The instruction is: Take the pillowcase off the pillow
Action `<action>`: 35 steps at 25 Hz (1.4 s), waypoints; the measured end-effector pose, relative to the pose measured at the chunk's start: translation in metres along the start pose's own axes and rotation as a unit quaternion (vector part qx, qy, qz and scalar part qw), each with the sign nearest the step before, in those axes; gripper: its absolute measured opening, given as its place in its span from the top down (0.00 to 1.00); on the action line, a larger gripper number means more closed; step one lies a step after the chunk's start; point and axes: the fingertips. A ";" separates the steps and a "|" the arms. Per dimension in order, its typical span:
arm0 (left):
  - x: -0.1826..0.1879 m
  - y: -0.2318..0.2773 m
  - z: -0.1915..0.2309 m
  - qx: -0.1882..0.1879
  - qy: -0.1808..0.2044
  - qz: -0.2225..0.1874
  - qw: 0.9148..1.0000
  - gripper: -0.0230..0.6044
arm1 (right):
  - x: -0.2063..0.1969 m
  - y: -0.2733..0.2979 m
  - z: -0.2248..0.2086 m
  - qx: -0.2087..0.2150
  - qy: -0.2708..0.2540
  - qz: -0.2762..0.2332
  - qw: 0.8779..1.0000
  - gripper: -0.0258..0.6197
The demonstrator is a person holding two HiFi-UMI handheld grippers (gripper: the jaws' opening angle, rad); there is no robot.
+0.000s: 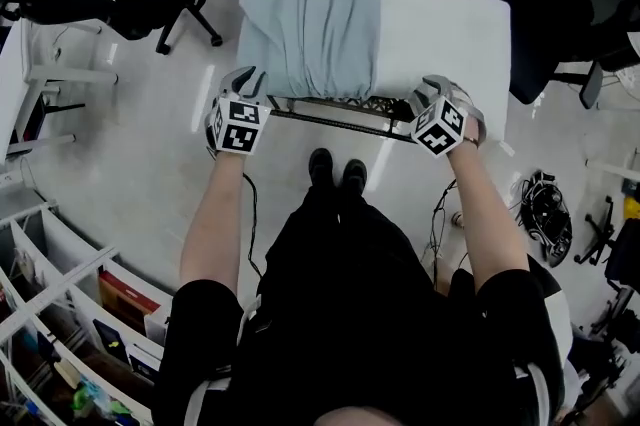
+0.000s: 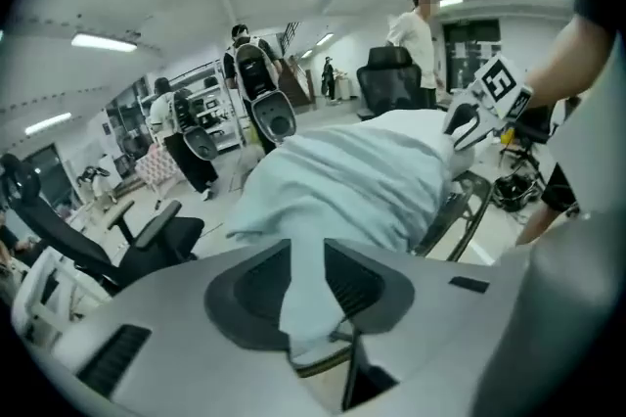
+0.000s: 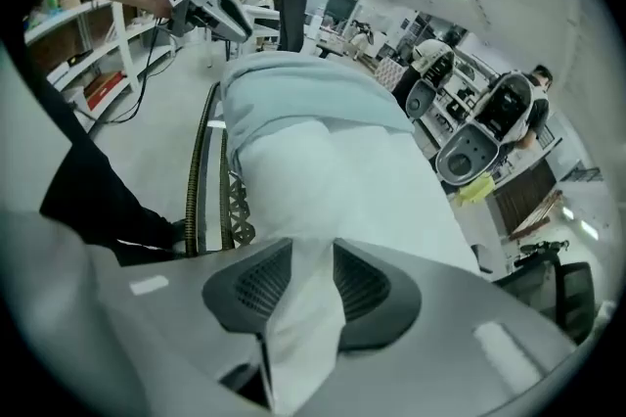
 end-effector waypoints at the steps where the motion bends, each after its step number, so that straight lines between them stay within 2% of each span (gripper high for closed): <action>1: 0.001 0.003 -0.017 -0.024 -0.003 -0.003 1.000 0.74 | 0.007 -0.002 0.002 -0.006 -0.015 -0.011 1.000 0.72; 3: -0.011 0.006 -0.039 -0.054 0.016 0.014 0.998 0.62 | 0.023 -0.004 0.008 -0.006 -0.034 -0.040 0.999 0.62; 5: -0.038 0.006 -0.044 -0.062 0.055 0.052 0.995 0.59 | 0.033 0.004 0.019 0.013 -0.048 -0.049 0.998 0.49; 8: -0.084 0.010 -0.040 -0.070 0.109 0.104 0.986 0.57 | 0.030 0.032 0.035 0.032 -0.076 -0.025 0.996 0.33; 11: -0.109 0.033 -0.031 -0.061 0.175 0.132 0.974 0.58 | 0.022 0.062 0.039 0.013 -0.099 -0.001 0.995 0.32; 13: -0.111 0.047 -0.017 -0.044 0.211 0.138 0.967 0.95 | 0.022 0.067 0.035 -0.005 -0.103 0.003 0.995 0.43; 14: -0.110 0.051 -0.008 -0.036 0.223 0.143 0.964 0.95 | 0.023 0.065 0.033 -0.009 -0.099 0.000 0.995 0.49; 16: -0.112 0.049 0.017 -0.015 0.223 0.155 0.962 0.95 | 0.023 0.056 0.031 -0.006 -0.086 -0.007 0.996 0.54; 17: -0.114 0.044 0.033 0.000 0.205 0.160 0.966 0.95 | 0.022 0.051 0.030 -0.002 -0.078 -0.008 0.997 0.56; 19: -0.121 0.030 0.072 0.029 0.142 0.168 0.975 0.95 | 0.014 0.041 0.027 0.002 -0.064 -0.002 0.998 0.58; 21: -0.128 0.014 0.110 0.049 0.090 0.175 0.979 0.95 | 0.002 0.034 0.025 0.005 -0.048 0.009 0.999 0.58; 26: -0.131 -0.009 0.183 0.096 0.060 0.185 0.976 0.95 | -0.014 0.020 0.024 0.007 -0.015 0.028 0.999 0.59; 28: -0.123 -0.008 0.180 0.088 0.071 0.167 0.979 0.95 | -0.014 0.019 0.022 0.009 0.001 0.041 0.999 0.59; 31: -0.107 -0.001 0.133 0.041 0.138 0.138 0.980 0.94 | -0.011 0.020 0.020 0.011 0.016 0.067 0.998 0.58; 33: -0.098 0.002 0.088 -0.003 0.172 0.113 0.979 0.77 | -0.009 0.021 0.020 0.012 0.018 0.077 0.997 0.58; 35: -0.092 0.004 0.044 -0.044 0.197 0.089 0.975 0.67 | -0.009 0.021 0.019 0.012 0.019 0.081 0.997 0.57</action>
Point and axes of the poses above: the fingertips, and each gripper's own axes: y forward along the fingers, z to its left, x out of its top, and after that the axes turned 7 degrees about -z, right-handed
